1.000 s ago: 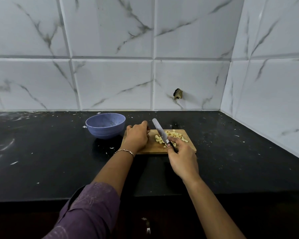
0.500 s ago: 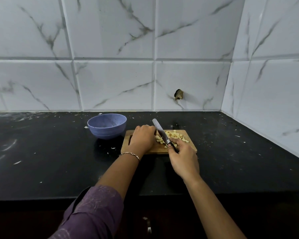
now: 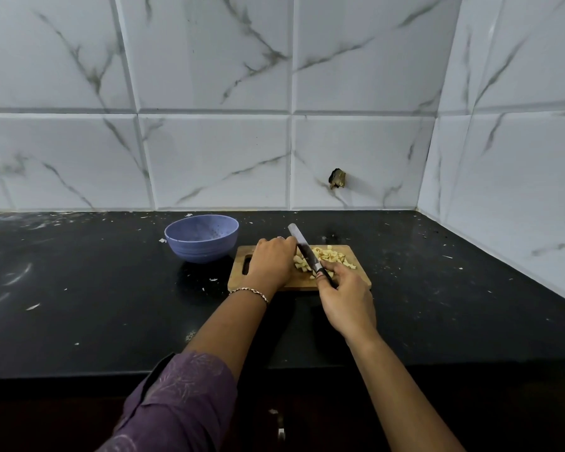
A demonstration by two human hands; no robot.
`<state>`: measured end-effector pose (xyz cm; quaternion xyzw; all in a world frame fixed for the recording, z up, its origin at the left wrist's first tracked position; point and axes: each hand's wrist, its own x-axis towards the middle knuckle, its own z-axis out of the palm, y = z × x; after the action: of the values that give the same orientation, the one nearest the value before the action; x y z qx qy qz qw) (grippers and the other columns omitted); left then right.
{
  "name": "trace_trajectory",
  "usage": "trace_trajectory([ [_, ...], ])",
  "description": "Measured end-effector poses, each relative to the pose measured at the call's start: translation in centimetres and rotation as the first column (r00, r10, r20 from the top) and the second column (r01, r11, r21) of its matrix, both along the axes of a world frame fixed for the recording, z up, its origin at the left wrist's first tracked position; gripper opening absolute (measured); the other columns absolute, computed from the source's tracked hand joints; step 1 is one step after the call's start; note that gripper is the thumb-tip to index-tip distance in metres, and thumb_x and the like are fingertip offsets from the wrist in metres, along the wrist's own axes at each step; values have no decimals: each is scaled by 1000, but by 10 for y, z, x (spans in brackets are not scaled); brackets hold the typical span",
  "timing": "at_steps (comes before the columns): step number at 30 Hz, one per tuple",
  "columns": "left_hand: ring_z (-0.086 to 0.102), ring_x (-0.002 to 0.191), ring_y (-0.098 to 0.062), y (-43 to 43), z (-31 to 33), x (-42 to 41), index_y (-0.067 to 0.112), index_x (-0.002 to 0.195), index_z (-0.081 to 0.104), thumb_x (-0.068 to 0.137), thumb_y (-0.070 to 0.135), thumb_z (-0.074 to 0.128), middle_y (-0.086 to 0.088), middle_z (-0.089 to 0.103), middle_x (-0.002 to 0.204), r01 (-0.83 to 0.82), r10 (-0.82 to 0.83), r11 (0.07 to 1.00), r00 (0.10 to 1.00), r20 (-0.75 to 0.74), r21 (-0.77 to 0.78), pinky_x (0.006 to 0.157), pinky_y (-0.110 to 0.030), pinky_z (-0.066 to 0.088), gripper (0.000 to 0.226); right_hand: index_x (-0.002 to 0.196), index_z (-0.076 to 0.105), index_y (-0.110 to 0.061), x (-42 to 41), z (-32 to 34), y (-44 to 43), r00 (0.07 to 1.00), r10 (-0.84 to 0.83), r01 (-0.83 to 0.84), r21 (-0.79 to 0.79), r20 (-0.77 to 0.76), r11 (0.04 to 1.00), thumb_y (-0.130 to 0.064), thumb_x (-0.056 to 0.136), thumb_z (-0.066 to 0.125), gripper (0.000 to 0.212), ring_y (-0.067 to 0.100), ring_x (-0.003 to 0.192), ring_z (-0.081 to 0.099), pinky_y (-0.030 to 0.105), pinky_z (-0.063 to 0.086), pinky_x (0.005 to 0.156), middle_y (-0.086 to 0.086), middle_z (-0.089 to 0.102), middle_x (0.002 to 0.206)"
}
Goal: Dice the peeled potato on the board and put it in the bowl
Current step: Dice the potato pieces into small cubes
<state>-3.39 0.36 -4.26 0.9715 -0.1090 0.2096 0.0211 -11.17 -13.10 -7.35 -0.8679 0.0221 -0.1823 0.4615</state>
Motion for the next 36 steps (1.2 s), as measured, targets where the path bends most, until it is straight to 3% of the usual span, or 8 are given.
trace_trajectory([
  [8,59,109,-23,9,6,4,16,111,69,92,20,59,-4,65,114,-52,27,986,987,-157,-157,97,-36,45,22,132,58,-33,2,0,1,1000,-2,2,1,-10,1000,-37,98,55,34,14,84,62,26,38,56,-8,62,101],
  [20,57,114,-26,-4,7,8,10,117,63,99,8,48,-11,59,123,-46,55,992,996,-75,119,98,-35,41,23,130,59,-34,1,1,0,1000,5,-5,-6,-16,1000,-35,98,55,33,9,70,57,26,36,53,-7,64,87],
  [28,59,113,-26,-4,6,9,9,119,62,98,4,47,-10,62,121,-11,19,972,999,-28,233,95,-34,42,26,129,60,-34,-1,2,0,1000,-1,1,3,-15,1000,-38,98,55,32,10,72,56,26,35,53,-8,62,86],
  [33,59,113,-26,-1,7,12,9,116,63,100,9,48,-10,62,121,7,4,973,999,-48,229,96,-35,42,23,131,60,-32,-2,3,0,1000,-8,8,22,-7,1000,-39,98,55,34,13,88,59,28,43,63,-6,65,107],
  [36,60,110,-26,1,4,11,11,114,64,99,8,46,-9,62,119,31,-26,970,999,-27,240,95,-34,41,24,132,59,-33,-2,4,0,1000,-13,13,14,-10,1000,-38,98,55,34,14,90,60,27,41,62,-6,64,109],
])
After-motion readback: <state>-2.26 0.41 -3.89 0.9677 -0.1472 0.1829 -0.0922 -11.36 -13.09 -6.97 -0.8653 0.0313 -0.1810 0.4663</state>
